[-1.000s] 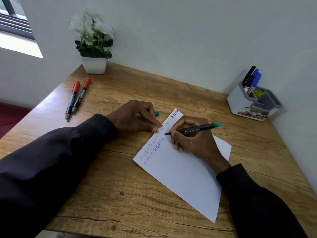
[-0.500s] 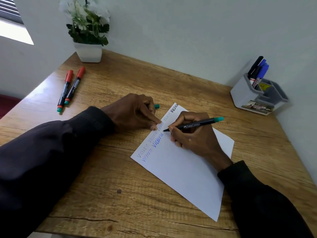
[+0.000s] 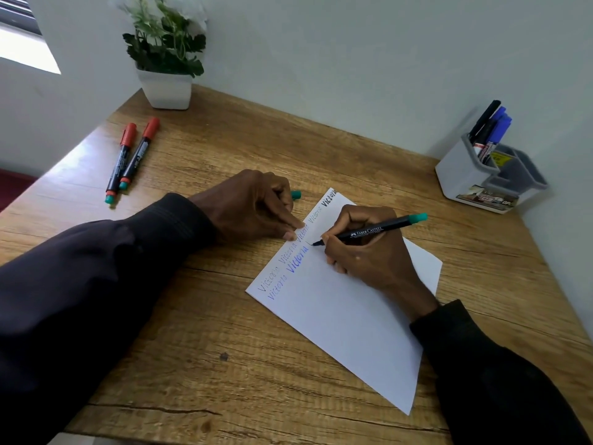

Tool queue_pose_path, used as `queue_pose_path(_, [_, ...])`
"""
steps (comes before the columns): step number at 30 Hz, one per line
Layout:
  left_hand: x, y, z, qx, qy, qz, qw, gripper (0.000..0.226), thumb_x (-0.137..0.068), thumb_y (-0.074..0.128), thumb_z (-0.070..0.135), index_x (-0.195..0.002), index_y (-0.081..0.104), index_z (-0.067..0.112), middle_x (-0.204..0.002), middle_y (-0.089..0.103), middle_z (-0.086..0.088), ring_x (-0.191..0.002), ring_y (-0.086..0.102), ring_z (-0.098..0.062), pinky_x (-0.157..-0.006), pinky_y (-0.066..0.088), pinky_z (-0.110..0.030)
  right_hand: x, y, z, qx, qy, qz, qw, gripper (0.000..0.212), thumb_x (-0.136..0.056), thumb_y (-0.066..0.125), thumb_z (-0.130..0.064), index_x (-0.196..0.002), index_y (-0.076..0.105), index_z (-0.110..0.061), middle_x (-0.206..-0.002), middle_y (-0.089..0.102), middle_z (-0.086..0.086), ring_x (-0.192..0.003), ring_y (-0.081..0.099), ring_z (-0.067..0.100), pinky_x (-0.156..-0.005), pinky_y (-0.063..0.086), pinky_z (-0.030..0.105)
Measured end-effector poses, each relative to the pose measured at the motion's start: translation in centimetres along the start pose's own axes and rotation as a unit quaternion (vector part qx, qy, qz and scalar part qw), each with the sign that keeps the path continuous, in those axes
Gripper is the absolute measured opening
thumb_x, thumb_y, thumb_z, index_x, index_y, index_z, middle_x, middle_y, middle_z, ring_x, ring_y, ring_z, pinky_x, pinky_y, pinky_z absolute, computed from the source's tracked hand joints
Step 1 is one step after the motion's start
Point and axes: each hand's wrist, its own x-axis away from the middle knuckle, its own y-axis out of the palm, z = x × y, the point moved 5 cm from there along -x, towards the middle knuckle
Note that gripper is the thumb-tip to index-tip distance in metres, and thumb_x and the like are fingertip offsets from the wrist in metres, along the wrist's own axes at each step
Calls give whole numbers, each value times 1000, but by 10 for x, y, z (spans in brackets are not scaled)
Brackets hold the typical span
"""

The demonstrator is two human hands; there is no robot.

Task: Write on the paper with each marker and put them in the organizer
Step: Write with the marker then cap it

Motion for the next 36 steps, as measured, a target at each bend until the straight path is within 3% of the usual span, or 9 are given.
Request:
queue_pose_path(4, [0,-1,0,-7,-4,0,1000,37,-75,82,21,-76,58,48,-101,67,5,-89,58,-7,-84,48,-12,1,1,0,-5,4,9,1000,30,-89,73,9,-70,71,-14,-58,68,-1,-43,60,11,-44,44,20])
queue_pose_path(13, [1,-1,4,-2,7,2,1000,40,-75,83,19,-77,55,47,-98,68,4,-98,56,-8,-84,48,-21,1,0,1,-3,23,27,999,30,-90,71,9,-69,68,-13,-57,68,8,-41,60,18,-39,42,20])
queue_pose_path(17, [1,-1,4,-4,11,0,1000,41,-75,83,19,-76,55,49,-95,68,2,-97,56,-9,-84,48,-23,1,-1,1,-9,24,33,999,27,-86,68,15,-67,64,-2,-55,65,18,-38,58,18,-36,42,23])
queue_pose_path(23, [1,-1,4,-12,13,-3,1000,41,-75,83,20,-77,56,50,-88,65,9,-93,58,-5,-78,49,-13,0,0,4,-14,24,28,999,25,-92,71,7,-72,67,-7,-58,67,13,-41,59,23,-38,44,25])
queue_pose_path(28, [1,0,3,-6,6,-8,1000,39,-75,82,21,-77,57,50,-95,67,5,-96,57,-7,-85,49,-25,1,-1,3,-13,23,37,999,23,-92,70,8,-72,67,-4,-58,67,16,-41,60,23,-38,45,26])
queue_pose_path(32, [1,-1,2,-1,-1,-4,1000,38,-75,82,20,-73,56,49,-98,67,8,-101,57,-10,-84,50,-23,0,-2,5,-6,45,41,998,27,-88,68,12,-67,64,-4,-54,66,12,-39,58,22,-36,42,24])
queue_pose_path(36, [1,0,3,3,0,-6,1000,38,-76,82,21,-73,57,49,-97,69,4,-99,56,-9,-85,49,-26,2,-2,5,-21,37,53,998,25,-89,67,12,-68,63,-2,-56,65,19,-39,58,23,-37,43,25])
